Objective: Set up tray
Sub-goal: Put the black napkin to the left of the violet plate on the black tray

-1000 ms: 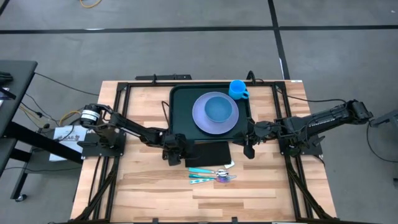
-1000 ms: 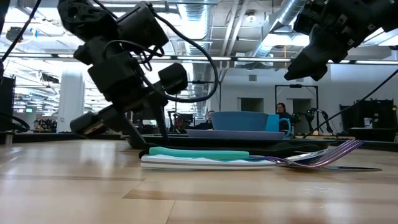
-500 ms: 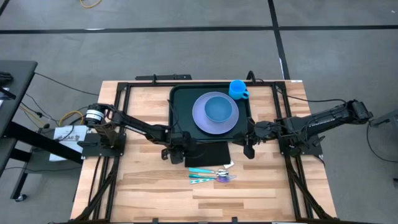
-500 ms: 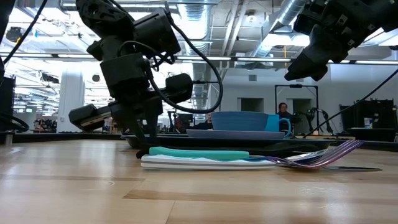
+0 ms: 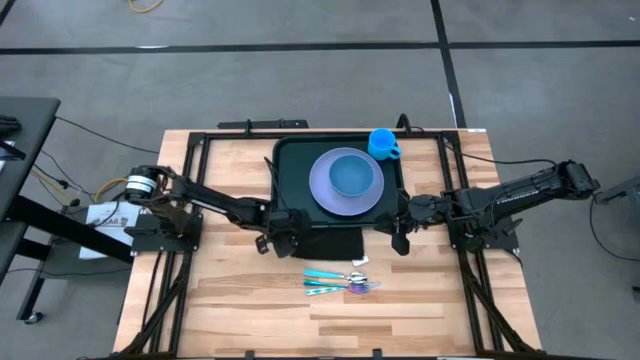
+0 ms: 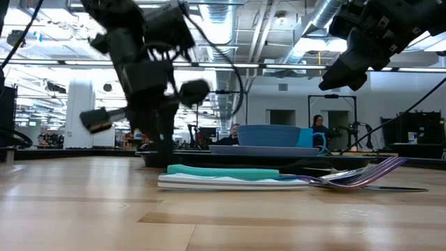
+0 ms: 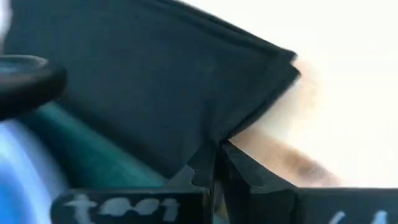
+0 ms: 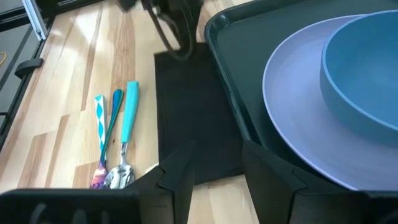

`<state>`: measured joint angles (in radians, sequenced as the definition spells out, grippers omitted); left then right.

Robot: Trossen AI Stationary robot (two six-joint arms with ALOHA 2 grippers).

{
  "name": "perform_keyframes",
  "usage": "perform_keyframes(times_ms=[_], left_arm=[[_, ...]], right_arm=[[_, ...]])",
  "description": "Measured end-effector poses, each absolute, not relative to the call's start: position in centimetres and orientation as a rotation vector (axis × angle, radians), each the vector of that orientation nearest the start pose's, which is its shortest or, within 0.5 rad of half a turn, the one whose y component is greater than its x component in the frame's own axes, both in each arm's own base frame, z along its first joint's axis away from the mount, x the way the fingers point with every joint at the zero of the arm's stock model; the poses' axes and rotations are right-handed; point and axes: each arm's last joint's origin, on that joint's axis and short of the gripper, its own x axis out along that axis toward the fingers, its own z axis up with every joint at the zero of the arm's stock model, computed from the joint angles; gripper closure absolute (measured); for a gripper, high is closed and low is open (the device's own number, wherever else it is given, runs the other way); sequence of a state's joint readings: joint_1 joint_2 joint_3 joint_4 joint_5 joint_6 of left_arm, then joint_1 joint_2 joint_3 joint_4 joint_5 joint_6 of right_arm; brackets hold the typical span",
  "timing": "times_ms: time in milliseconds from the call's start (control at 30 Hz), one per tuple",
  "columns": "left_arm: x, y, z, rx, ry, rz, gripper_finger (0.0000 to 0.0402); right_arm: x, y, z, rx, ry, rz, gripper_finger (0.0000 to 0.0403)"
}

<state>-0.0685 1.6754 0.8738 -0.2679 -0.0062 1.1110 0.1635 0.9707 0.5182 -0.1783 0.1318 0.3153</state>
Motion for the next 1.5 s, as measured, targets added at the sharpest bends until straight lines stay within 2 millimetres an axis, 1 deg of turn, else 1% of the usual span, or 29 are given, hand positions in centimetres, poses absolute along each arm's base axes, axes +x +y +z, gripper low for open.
perform_keyframes(times_ms=[67, 133, 367, 633, 767, 900, 1000, 1067, 1200, 1400, 1500], left_arm=[[30.4, -2.0, 15.9, 1.037, 0.96, -0.616, 0.0401], [30.2, -2.0, 16.8, 1.0, 0.996, -0.596, 0.0401], [30.2, -2.4, 21.4, 0.843, 1.018, -0.55, 0.0401], [30.6, -2.5, 28.4, 0.649, 1.035, -0.422, 0.0401], [30.5, -2.3, 31.5, 0.624, 1.05, -0.323, 0.0401], [30.1, -1.5, 34.3, 0.579, 1.075, -0.197, 0.0401], [29.7, -0.5, 36.0, 0.535, 1.088, -0.092, 0.0401], [29.3, 0.4, 36.7, 0.518, 1.112, -0.038, 0.0401], [29.1, 2.6, 37.2, 0.494, 1.136, 0.074, 0.0401], [28.5, 7.5, 37.0, 0.386, 1.172, 0.225, 0.0401], [28.1, 10.4, 37.1, 0.328, 1.132, 0.323, 0.0401]], right_arm=[[19.3, 2.8, 21.1, 0.212, 0.622, -0.067, 0.0276], [19.3, 2.8, 21.1, 0.212, 0.622, -0.068, 0.0276], [19.3, 2.8, 21.1, 0.212, 0.622, -0.068, 0.0276], [19.3, 2.8, 21.1, 0.223, 0.622, -0.071, 0.0276], [19.3, 2.8, 21.1, 0.23, 0.622, -0.074, 0.0276], [19.3, 2.8, 21.1, 0.23, 0.622, -0.073, 0.0276], [19.3, 2.8, 21.1, 0.231, 0.622, -0.074, 0.0276], [19.3, 2.8, 21.1, 0.231, 0.622, -0.074, 0.0276], [19.3, 2.8, 21.1, 0.231, 0.622, -0.074, 0.0276], [19.3, 2.8, 21.1, 0.238, 0.621, -0.076, 0.0276], [19.3, 2.8, 21.1, 0.238, 0.622, -0.076, 0.0276]])
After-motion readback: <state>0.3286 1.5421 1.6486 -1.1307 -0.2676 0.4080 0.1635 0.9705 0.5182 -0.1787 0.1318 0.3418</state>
